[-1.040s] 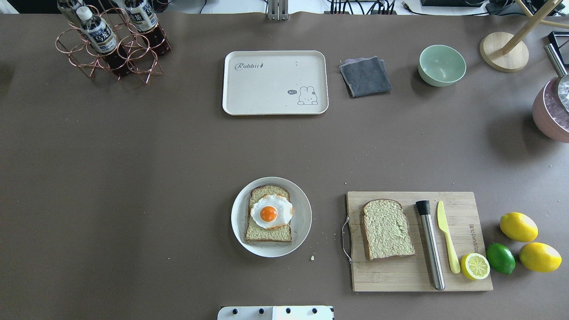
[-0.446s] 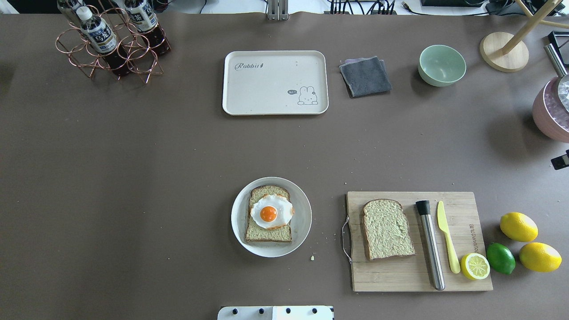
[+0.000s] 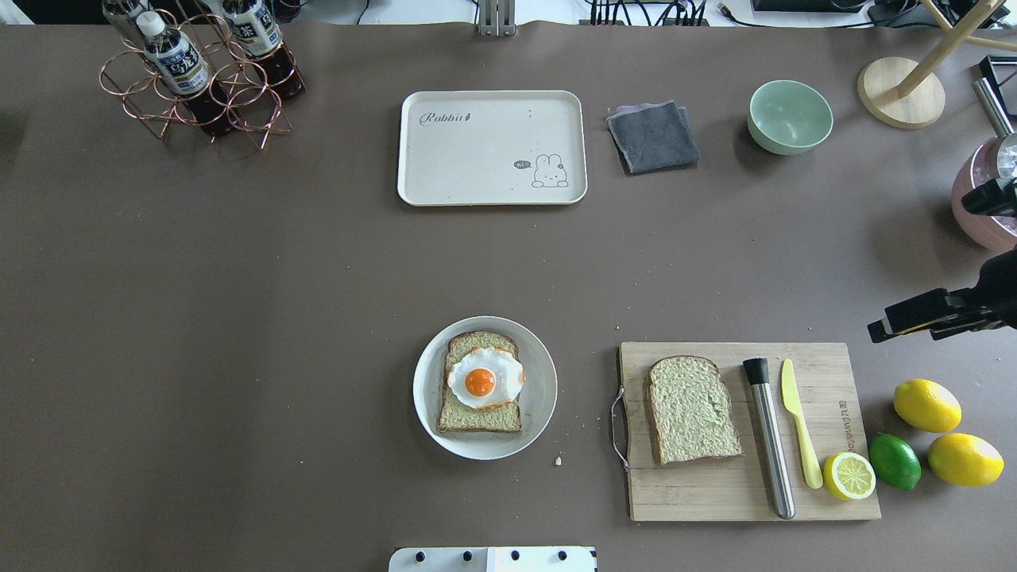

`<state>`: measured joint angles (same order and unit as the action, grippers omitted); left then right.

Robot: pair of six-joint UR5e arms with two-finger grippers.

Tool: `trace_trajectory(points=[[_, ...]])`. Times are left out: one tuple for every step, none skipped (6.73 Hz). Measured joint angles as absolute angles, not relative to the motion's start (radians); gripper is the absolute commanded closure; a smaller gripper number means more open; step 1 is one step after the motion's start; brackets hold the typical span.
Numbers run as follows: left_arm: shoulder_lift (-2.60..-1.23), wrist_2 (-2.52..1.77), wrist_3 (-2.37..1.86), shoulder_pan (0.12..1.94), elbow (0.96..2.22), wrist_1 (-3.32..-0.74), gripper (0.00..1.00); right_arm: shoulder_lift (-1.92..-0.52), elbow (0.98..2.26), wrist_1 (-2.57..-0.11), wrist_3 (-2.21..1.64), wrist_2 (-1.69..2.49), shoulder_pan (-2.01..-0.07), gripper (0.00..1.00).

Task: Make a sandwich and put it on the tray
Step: 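Move the right gripper down over the bread slice on the cutting board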

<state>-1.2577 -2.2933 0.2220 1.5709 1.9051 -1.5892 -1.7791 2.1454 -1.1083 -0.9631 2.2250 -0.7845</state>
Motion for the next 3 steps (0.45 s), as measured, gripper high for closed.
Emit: trace_trajectory(points=[[-1.258, -2.293, 0.221, 1.571, 1.905, -1.590, 0.02, -1.752, 2.128, -1.074, -1.032, 2.168, -0.710, 0.08], [-1.258, -2.293, 0.221, 1.571, 1.904, -1.590, 0.03, -1.708, 2.106, -1.057, -1.097, 2.121, -0.648, 0.16], [-1.258, -2.293, 0.221, 1.571, 1.904, -1.590, 0.02, -1.669, 2.089, -1.050, -1.156, 2.071, -0.590, 0.26]])
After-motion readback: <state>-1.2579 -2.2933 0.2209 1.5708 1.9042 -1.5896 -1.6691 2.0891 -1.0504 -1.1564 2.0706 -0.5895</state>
